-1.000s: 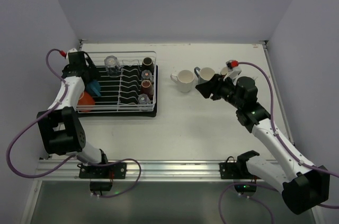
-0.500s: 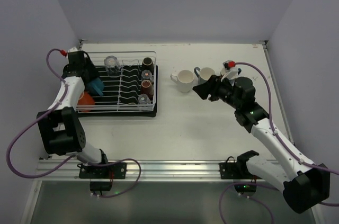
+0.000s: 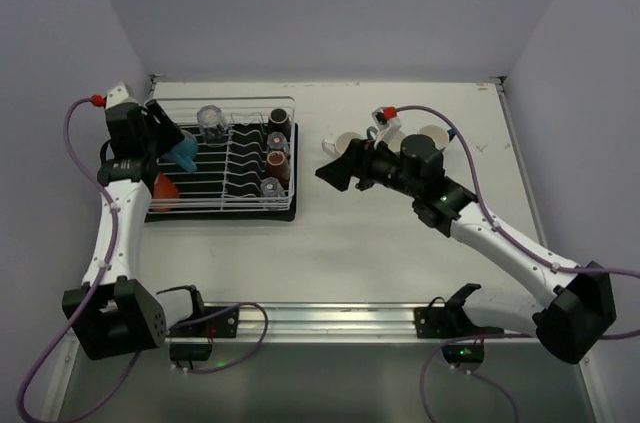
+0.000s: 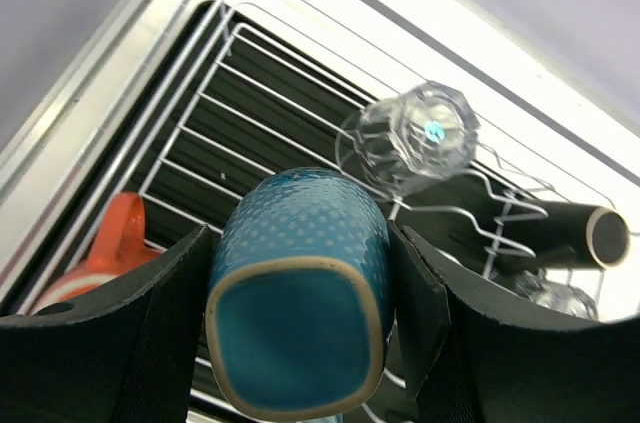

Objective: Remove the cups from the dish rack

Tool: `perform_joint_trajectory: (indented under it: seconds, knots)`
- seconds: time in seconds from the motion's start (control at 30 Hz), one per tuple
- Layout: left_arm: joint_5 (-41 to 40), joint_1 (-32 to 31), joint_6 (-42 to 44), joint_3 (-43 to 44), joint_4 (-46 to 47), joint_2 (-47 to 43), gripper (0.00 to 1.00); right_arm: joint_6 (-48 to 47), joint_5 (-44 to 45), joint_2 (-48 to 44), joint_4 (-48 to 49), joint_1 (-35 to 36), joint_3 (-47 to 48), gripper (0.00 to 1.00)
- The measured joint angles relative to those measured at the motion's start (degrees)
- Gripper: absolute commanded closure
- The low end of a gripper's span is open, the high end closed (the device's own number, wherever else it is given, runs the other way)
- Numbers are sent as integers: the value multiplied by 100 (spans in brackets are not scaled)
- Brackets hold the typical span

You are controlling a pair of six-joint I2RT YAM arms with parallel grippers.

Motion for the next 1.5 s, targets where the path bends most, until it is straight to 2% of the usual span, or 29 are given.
perform_joint_trajectory:
  seconds: [0.17, 0.33, 0.47, 0.6, 0.73, 0.87, 1.0, 1.2, 1.27, 1.33, 1.37, 1.4, 1.47, 1.5]
  knots:
    - [564, 0, -144, -387, -24, -708, 100, 317, -210, 533, 446, 400, 437, 11]
    - [1915, -42, -450, -796, 306, -1405, 100, 640, -501, 909, 1062, 527, 564, 13]
    - [2850, -415, -909, -1226, 1075, -1714, 100, 767, -643, 1104, 1394, 549, 564, 15]
    - [3615, -1119, -1578, -1757, 2081, -1840, 100, 785, -673, 1187, 1523, 549, 564, 16]
    - [4009, -1655, -2111, -2059, 2833, -1836, 100, 787, -669, 1187, 1683, 549, 553, 16]
    - [4183, -1930, -2538, -2260, 3554, -1836, 100, 785, -601, 1185, 1770, 549, 470, 19]
    - [4155, -2249, -2833, -2468, 4105, -1840, 100, 835, -688, 1182, 1895, 549, 372, 39]
    - [3945, -2699, -3062, -2763, 4592, -1827, 100, 1257, -1075, 1178, 2769, 560, 120, 64]
    - [3864, -2771, -3165, -2861, 4850, -1790, 100, 1493, -1182, 1180, 3091, 540, -2, 65]
    - [3792, -2828, -3279, -2920, 5060, -1753, 100, 1718, -1239, 1200, 3359, 514, -96, 81]
    - [3751, -2850, -3324, -2944, 5174, -1735, 96, 1834, -1298, 1209, 3532, 505, -138, 87]
    - [3709, -2883, -3405, -2964, 5287, -1714, 78, 1998, -1370, 1213, 3740, 496, -179, 98]
    - [3692, -2929, -3523, -2966, 5475, -1687, 59, 2243, -1462, 1187, 4155, 492, -286, 100]
    - [3689, -2946, -3534, -2964, 5536, -1687, 38, 2295, -1473, 1152, 4280, 490, -339, 100]
